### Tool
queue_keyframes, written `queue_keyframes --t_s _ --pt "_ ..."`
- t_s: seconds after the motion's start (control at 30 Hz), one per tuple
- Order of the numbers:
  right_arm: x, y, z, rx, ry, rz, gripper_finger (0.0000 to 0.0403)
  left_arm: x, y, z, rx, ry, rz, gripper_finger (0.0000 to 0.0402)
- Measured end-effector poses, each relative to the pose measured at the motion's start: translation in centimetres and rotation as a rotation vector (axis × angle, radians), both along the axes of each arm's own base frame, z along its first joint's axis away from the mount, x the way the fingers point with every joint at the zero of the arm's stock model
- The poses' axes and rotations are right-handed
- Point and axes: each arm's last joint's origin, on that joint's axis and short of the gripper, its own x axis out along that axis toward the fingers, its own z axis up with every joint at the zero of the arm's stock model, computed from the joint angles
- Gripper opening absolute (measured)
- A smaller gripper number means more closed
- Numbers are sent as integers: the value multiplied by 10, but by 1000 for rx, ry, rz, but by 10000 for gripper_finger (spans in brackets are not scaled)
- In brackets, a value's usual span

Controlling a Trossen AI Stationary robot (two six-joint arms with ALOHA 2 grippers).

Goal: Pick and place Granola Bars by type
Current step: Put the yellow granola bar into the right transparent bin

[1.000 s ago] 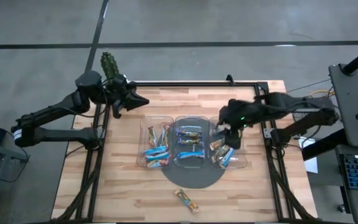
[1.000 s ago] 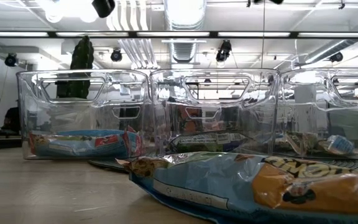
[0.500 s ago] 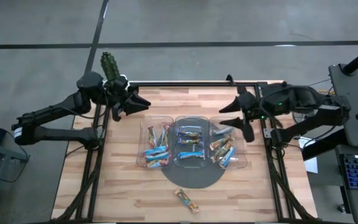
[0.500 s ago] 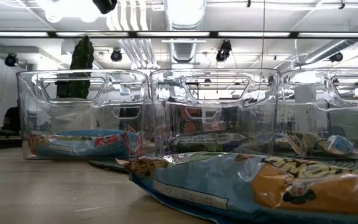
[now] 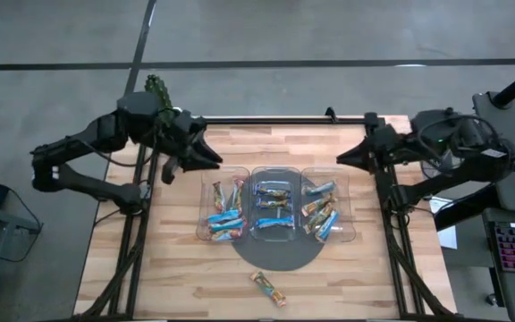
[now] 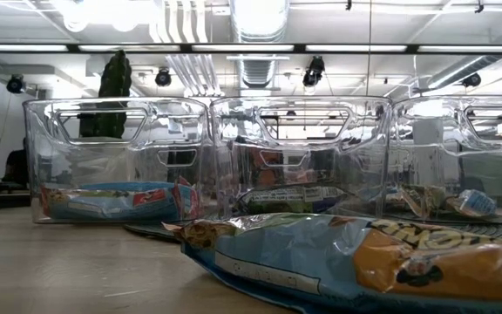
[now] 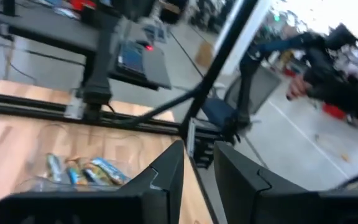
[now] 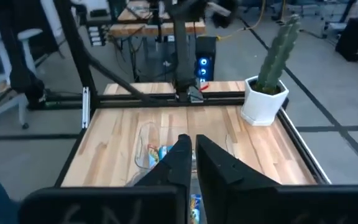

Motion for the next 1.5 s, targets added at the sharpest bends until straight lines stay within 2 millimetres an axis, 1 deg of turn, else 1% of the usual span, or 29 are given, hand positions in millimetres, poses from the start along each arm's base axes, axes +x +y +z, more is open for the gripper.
queue_keyframes --t_s 0.13,0.27,0.33,0.43,0.57,0.7,0.77,0.87,1.0,1.17,1.37,1.5 --pt "-13 -4 4 30 -32 -89 18 23 -12 15 43 27 -70 80" --pt "-25 -8 6 73 -60 -208 26 45 -29 23 103 56 -165 107" --pt "-32 -9 7 71 -67 -210 31 56 -38 24 131 81 -209 121" --pt "-40 -10 8 70 -73 -208 38 73 -51 21 172 126 -256 142" --pt "-46 -11 9 65 -88 -223 47 96 -62 10 191 182 -301 163" --pt "-46 -12 9 93 -92 -248 54 117 -67 -6 179 239 -342 182" --pt "-46 -11 9 106 -91 -244 56 127 -70 -17 183 282 -356 188" --pt "-42 -11 8 106 -82 -244 59 137 -81 -37 233 367 -392 190" --pt "-38 -11 7 119 -78 -252 58 146 -102 -67 416 489 -453 190" --pt "-36 -10 7 161 -77 -273 58 158 -130 -102 622 606 -475 190" --pt "-34 -12 6 156 -81 -346 57 171 -162 -128 753 602 -512 190" --pt "-36 -14 3 119 -57 -406 57 184 -176 -147 807 592 -498 190"
